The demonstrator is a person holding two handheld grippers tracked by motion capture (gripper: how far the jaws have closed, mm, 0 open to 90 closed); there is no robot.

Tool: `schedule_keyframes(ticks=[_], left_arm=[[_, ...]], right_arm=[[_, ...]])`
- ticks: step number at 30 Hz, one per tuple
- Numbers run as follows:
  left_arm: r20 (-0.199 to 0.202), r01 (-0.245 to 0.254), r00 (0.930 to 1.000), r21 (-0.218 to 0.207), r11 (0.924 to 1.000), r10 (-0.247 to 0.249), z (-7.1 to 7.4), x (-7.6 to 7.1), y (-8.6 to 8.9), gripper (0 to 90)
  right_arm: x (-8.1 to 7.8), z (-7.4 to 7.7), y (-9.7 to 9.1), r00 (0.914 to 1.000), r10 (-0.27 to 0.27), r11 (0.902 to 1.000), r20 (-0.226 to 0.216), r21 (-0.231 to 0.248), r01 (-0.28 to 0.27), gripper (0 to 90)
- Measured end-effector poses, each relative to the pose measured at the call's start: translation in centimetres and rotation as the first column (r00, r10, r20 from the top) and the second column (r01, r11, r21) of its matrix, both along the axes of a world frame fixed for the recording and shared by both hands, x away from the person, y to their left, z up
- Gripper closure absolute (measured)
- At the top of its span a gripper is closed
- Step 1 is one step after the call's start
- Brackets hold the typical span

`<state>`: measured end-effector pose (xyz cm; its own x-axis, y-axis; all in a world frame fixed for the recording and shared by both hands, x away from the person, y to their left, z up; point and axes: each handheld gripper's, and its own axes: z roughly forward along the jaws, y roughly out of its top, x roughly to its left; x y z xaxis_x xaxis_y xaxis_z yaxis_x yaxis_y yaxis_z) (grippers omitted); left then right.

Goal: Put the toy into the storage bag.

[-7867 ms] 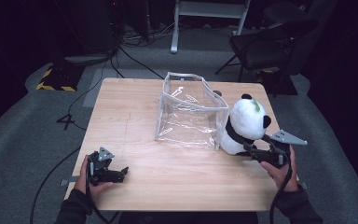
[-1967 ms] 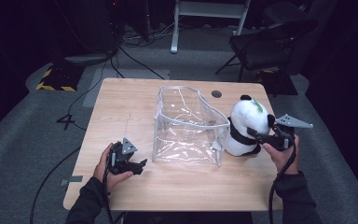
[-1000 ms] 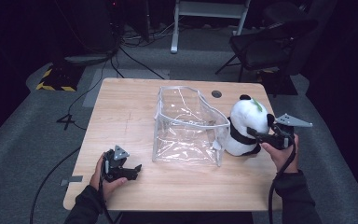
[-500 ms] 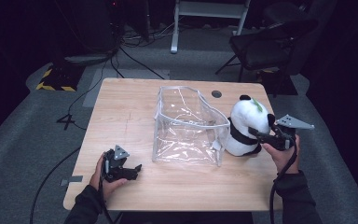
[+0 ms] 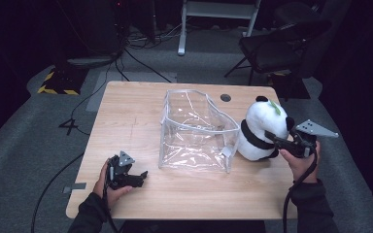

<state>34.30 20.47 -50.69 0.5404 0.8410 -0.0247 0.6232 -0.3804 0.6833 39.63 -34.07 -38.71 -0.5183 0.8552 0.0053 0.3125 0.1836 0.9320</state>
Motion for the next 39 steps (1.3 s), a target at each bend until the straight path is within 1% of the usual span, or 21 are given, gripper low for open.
schedule_keyframes(ticks=[6,10,13,15,19,22,27,29,31,32,33,35,39], left_arm=[[0.001,0.001,1.0000,0.000,1.0000,-0.001,0.0,0.0,0.0,12.0],[0.001,0.001,1.0000,0.001,1.0000,-0.001,0.0,0.0,0.0,11.9],[0.001,0.001,1.0000,0.001,1.0000,-0.001,0.0,0.0,0.0,12.0],[0.001,0.000,1.0000,0.000,1.0000,0.000,0.0,0.0,0.0,12.0],[0.001,0.001,1.0000,0.000,1.0000,-0.001,0.0,0.0,0.0,12.0],[0.000,-0.001,1.0000,-0.001,1.0000,0.001,0.0,0.0,0.0,12.0],[0.001,0.001,1.0000,0.001,1.0000,-0.001,0.0,0.0,0.0,11.9],[0.001,0.001,1.0000,0.001,1.0000,-0.001,0.0,0.0,0.0,12.0],[0.001,0.001,1.0000,0.001,1.0000,-0.001,0.0,0.0,0.0,12.0],[0.000,0.001,1.0000,0.000,1.0000,-0.001,0.0,0.0,0.0,11.9],[0.001,0.001,1.0000,0.000,1.0000,-0.001,0.0,0.0,0.0,11.9],[0.000,0.000,1.0000,0.000,1.0000,0.000,0.0,0.0,0.0,12.0],[0.001,0.001,1.0000,0.000,1.0000,-0.001,0.0,0.0,0.0,12.0]], right_arm=[[-0.2,1.0,0.1,0.9994,-0.002,0.9999,0.034,0.012,0.002,41.1],[-0.3,2.1,0.2,0.9984,0.002,0.9999,0.056,0.016,-0.003,41.1],[-0.5,3.2,0.0,0.9966,-0.008,0.9995,0.081,0.031,0.006,41.2],[-0.7,4.0,-0.3,0.9955,-0.005,0.9993,0.095,0.038,0.001,41.2],[-0.8,5.5,-0.5,0.9925,-0.013,0.9995,0.122,0.030,0.009,41.1],[-0.9,6.7,-0.5,0.9904,-0.012,0.9993,0.138,0.038,0.007,41.1],[-1.1,8.5,0.0,0.9852,-0.002,0.9994,0.171,0.035,-0.004,41.1],[-1.3,9.0,0.2,0.9835,-0.003,0.9993,0.181,0.038,-0.004,41.1],[-1.4,9.6,0.4,0.9823,0.007,0.9992,0.187,0.038,-0.015,41.1],[-1.4,9.9,0.6,0.9816,0.012,0.9993,0.191,0.033,-0.019,41.1],[-1.4,9.9,0.6,0.9816,0.012,0.9993,0.191,0.033,-0.019,41.1],[-1.4,10.4,0.9,0.9799,0.018,0.9995,0.199,0.023,-0.024,41.1],[-1.5,11.5,1.5,0.9750,0.031,0.9993,0.220,0.016,-0.035,41.1]])
